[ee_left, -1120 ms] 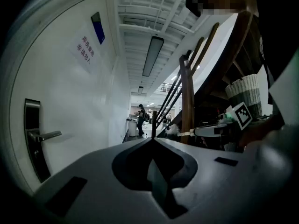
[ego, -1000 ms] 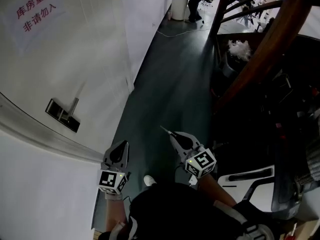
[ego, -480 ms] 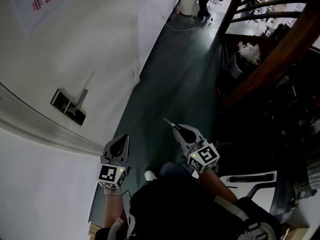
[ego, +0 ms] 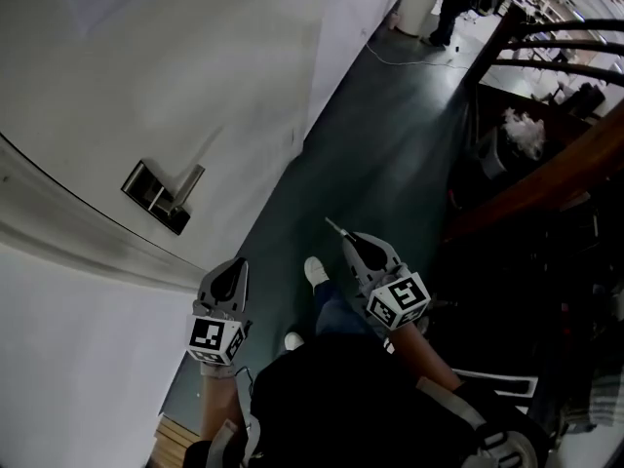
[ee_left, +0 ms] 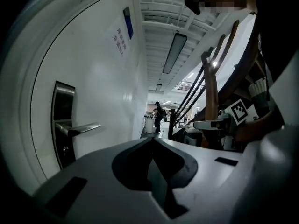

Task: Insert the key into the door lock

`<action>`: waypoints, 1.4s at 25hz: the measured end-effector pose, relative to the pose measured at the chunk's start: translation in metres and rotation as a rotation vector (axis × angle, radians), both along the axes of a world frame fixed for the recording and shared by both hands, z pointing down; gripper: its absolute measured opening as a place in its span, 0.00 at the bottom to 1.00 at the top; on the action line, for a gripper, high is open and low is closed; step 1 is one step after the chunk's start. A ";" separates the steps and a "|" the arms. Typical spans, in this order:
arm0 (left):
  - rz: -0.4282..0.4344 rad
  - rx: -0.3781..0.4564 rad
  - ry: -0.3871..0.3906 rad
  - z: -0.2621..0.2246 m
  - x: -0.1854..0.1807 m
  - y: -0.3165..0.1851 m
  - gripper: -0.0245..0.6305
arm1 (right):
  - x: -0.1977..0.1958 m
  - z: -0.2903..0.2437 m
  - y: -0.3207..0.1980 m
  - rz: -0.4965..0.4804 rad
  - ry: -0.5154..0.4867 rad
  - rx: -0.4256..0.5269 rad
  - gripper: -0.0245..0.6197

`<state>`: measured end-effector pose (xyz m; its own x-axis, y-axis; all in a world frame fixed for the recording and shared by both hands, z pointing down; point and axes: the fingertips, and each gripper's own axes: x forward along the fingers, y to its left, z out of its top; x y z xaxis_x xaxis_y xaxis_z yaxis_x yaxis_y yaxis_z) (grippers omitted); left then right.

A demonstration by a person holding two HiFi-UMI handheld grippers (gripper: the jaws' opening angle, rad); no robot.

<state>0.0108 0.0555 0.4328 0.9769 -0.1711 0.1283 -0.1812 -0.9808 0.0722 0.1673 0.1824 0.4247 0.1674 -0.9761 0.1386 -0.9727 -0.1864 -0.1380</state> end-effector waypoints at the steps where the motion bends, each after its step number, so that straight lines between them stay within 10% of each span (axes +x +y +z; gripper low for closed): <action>1: -0.015 -0.003 -0.003 0.001 0.003 -0.009 0.05 | 0.005 0.001 -0.013 -0.018 -0.003 -0.003 0.09; 21: -0.378 -0.057 -0.069 0.007 0.108 -0.149 0.05 | 0.121 -0.001 -0.233 -0.461 -0.103 -0.021 0.09; 35: -0.741 -0.091 -0.085 0.019 0.067 -0.165 0.05 | 0.069 0.019 -0.315 -0.861 -0.247 -0.070 0.09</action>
<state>0.0781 -0.1096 0.4521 0.5961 -0.7650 0.2438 -0.8003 -0.5906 0.1036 0.2363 -0.1331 0.4440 -0.6612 -0.7374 0.1378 -0.7234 0.5781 -0.3773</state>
